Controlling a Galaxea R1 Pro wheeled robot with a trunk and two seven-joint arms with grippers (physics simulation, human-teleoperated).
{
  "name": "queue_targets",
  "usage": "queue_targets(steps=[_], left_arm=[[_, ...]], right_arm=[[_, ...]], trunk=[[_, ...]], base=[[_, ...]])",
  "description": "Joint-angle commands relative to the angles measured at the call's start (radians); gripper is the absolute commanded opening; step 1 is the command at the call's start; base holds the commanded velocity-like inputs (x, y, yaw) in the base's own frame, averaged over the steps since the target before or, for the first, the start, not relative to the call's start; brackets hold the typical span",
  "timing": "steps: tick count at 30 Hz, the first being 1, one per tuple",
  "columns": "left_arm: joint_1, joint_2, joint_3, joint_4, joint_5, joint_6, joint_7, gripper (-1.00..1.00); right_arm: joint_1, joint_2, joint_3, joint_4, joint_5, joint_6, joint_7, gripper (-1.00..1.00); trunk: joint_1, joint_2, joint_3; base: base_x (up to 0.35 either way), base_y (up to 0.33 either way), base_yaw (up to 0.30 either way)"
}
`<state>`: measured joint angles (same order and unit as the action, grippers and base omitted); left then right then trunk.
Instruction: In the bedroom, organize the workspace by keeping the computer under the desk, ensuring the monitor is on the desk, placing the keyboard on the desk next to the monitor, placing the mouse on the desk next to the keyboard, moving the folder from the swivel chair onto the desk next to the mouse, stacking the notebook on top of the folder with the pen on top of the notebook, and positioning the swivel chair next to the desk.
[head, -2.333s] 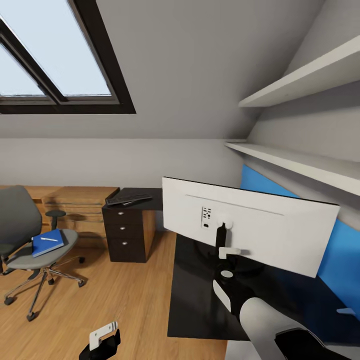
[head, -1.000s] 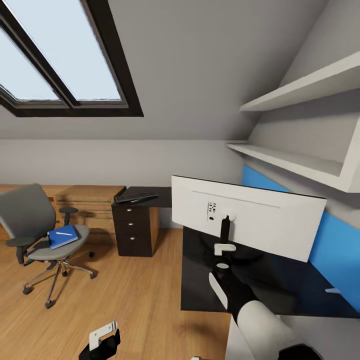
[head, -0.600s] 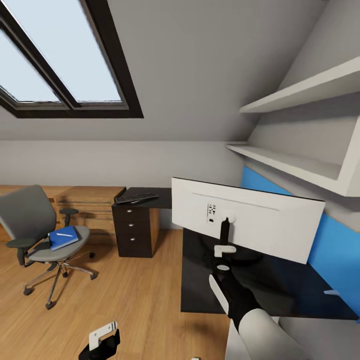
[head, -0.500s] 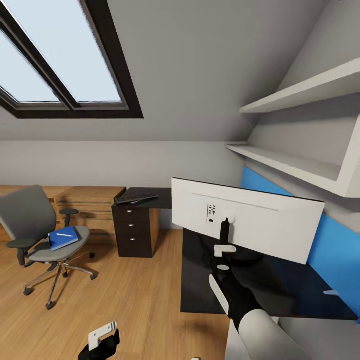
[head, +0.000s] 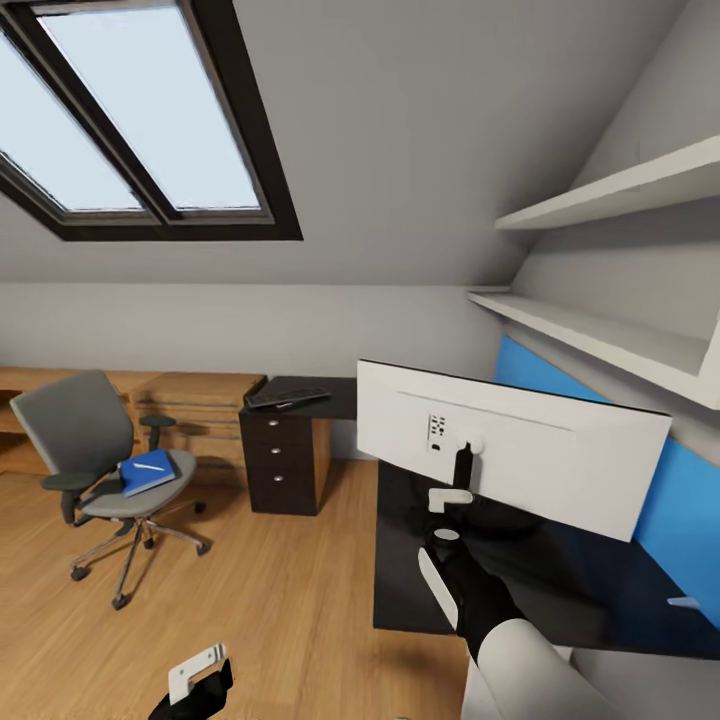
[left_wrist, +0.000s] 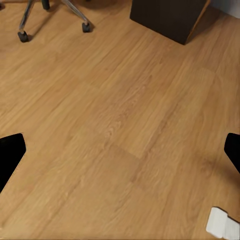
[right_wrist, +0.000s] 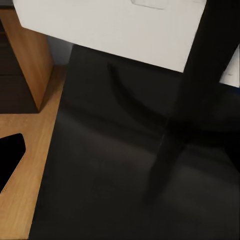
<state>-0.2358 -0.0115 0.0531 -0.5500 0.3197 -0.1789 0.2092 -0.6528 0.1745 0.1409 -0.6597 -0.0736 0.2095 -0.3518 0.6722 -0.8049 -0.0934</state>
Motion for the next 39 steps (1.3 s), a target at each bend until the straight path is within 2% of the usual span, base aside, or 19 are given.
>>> queue_targets(steps=[1, 9, 19, 31, 39], left_arm=[[-0.001, -0.001, 0.001, 0.000, 0.009, -0.004, -0.001, 1.00], [-0.001, 0.000, 0.001, 0.001, 0.008, -0.004, -0.002, 1.00], [0.000, 0.001, 0.002, 0.000, 0.009, -0.004, -0.003, 1.00], [0.000, 0.002, 0.002, 0.001, 0.010, -0.004, -0.003, 1.00], [0.000, 0.001, 0.002, 0.001, 0.007, -0.008, -0.003, 1.00]], right_arm=[[-0.001, 0.000, 0.003, -0.001, -0.008, 0.004, -0.007, 1.00], [-0.001, 0.000, 0.003, -0.001, -0.008, 0.002, -0.005, 1.00], [-0.001, 0.000, 0.003, -0.001, -0.008, 0.000, -0.003, 1.00], [-0.001, 0.000, 0.000, 0.000, -0.007, -0.002, -0.001, 1.00], [-0.001, 0.000, 0.000, 0.000, -0.006, -0.002, -0.002, 1.00]], trunk=[[-0.004, 0.006, 0.002], [-0.034, 0.062, 0.027], [-0.073, 0.132, 0.058], [-0.119, 0.216, 0.096], [-0.119, 0.216, 0.096]], base=[[0.000, 0.000, 0.255], [-0.034, 0.007, 0.259], [-0.235, 0.142, 0.245], [-0.281, 0.192, 0.047], [-0.129, 0.094, 0.002]])
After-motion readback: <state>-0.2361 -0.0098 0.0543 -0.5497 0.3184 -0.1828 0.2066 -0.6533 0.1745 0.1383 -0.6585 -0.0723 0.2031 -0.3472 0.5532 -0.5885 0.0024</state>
